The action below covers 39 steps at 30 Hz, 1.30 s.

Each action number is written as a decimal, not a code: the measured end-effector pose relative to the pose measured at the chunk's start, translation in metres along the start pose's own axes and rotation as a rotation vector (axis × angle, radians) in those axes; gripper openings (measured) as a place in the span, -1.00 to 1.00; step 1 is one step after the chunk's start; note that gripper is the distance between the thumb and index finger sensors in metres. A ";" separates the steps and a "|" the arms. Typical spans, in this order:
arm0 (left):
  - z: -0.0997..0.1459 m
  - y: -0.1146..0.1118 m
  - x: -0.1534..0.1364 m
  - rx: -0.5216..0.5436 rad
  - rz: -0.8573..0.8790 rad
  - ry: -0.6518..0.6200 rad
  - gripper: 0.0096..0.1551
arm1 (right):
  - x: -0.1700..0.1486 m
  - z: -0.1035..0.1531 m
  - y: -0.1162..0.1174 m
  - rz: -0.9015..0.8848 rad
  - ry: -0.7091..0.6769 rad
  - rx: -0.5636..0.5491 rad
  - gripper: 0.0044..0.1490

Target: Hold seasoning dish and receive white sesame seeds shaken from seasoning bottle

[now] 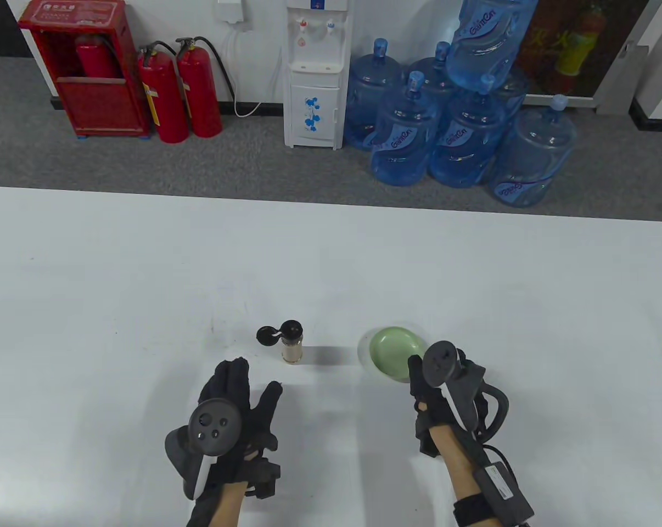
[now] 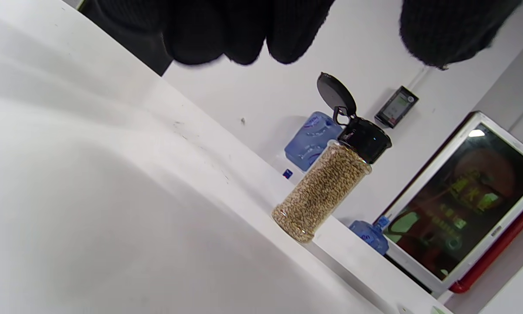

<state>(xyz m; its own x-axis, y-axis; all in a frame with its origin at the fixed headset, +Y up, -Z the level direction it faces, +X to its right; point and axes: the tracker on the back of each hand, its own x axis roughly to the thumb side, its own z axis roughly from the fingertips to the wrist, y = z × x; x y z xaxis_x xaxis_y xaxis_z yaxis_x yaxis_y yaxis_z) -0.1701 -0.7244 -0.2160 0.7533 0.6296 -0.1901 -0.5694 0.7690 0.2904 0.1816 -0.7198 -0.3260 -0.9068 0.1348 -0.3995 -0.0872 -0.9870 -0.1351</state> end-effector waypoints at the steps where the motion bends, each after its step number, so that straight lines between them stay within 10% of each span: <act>1: 0.000 0.000 0.000 0.003 0.008 0.006 -0.10 | 0.002 -0.003 0.001 0.014 0.013 0.009 -0.18; 12: -0.001 0.000 0.000 -0.009 0.033 0.009 -0.11 | 0.015 -0.032 0.018 0.020 0.186 0.275 -0.15; 22: -0.004 0.001 -0.007 -0.010 0.050 0.036 -0.11 | 0.012 -0.027 0.019 -0.015 0.197 0.170 -0.45; 39: -0.002 -0.008 0.000 -0.057 -0.031 -0.012 -0.14 | -0.063 0.029 -0.011 -0.581 0.129 0.273 -0.54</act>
<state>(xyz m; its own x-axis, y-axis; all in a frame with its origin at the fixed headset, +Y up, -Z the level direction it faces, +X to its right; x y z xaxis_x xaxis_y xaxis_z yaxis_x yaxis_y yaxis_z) -0.1665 -0.7304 -0.2201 0.7746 0.6044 -0.1863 -0.5635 0.7932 0.2309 0.2278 -0.7198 -0.2735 -0.6250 0.6459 -0.4384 -0.6656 -0.7344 -0.1331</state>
